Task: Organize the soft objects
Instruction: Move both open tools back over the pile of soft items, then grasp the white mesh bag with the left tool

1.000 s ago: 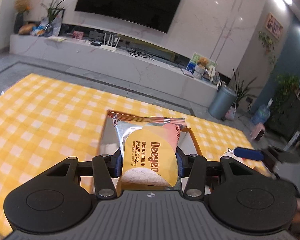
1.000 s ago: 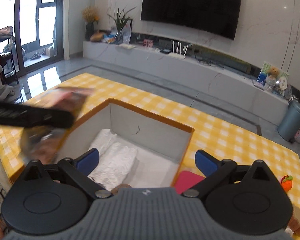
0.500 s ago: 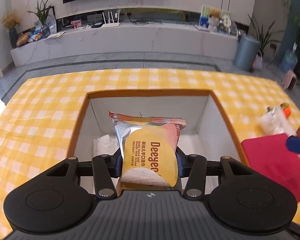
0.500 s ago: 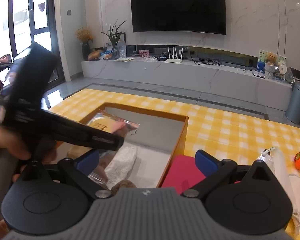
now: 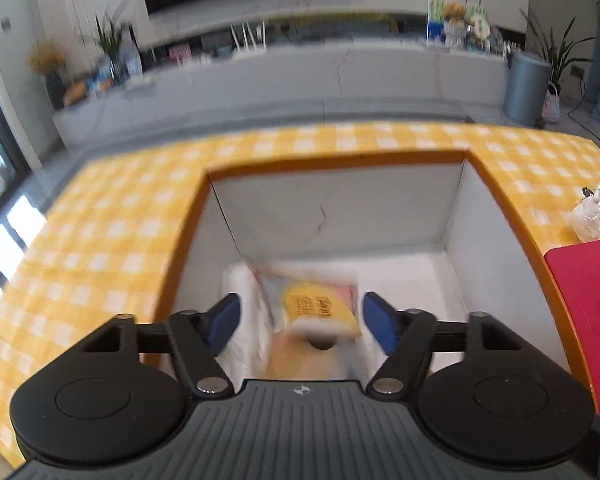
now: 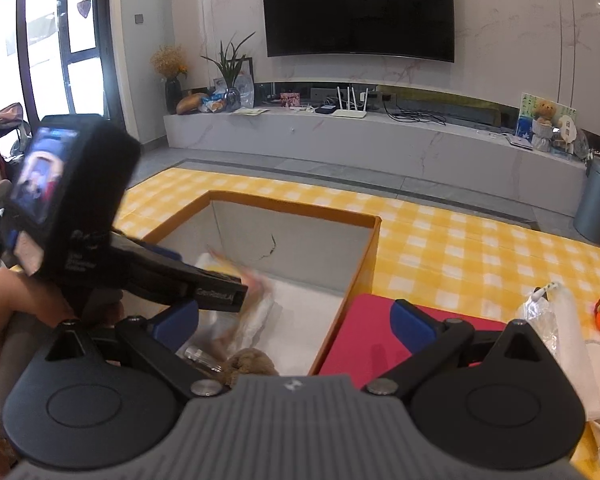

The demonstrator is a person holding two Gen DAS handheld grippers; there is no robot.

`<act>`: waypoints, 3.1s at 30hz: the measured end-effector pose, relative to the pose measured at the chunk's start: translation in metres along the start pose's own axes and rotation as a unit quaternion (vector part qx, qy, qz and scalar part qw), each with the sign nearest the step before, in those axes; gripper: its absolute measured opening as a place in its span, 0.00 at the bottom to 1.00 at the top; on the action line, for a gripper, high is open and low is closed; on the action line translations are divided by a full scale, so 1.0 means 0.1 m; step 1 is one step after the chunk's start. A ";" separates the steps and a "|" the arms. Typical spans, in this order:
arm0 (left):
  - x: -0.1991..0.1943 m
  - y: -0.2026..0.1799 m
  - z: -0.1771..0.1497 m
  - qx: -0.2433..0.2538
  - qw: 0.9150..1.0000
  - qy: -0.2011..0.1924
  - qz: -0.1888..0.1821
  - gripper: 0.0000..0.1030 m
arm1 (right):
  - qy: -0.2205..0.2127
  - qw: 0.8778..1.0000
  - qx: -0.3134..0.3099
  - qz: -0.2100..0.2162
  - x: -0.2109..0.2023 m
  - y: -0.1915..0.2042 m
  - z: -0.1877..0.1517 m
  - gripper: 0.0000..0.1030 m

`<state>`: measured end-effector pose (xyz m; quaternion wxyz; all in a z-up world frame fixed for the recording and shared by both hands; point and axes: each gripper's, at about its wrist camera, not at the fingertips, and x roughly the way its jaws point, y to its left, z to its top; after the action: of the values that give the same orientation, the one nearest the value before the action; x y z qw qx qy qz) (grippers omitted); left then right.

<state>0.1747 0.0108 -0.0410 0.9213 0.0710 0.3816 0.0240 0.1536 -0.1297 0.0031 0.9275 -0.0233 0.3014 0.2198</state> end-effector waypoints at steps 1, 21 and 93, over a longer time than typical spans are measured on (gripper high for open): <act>-0.06 -0.02 -0.02 0.009 1.000 -0.020 0.007 0.88 | 0.000 1.000 0.000 -0.002 0.00 0.00 0.00 0.97; -0.70 0.15 0.10 -0.030 0.991 -0.126 -0.026 0.92 | -0.015 1.000 -0.004 -0.011 -0.11 0.05 0.01 0.97; 0.19 -3.10 0.46 0.166 0.971 0.044 -0.167 0.98 | -0.031 0.887 0.381 -0.257 -1.63 -3.08 -1.22 0.98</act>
<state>0.2175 -0.2992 -0.0681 0.8699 0.1569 0.4271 -0.1906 0.0995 -0.4933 -0.0317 0.8979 0.2624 0.3163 -0.1576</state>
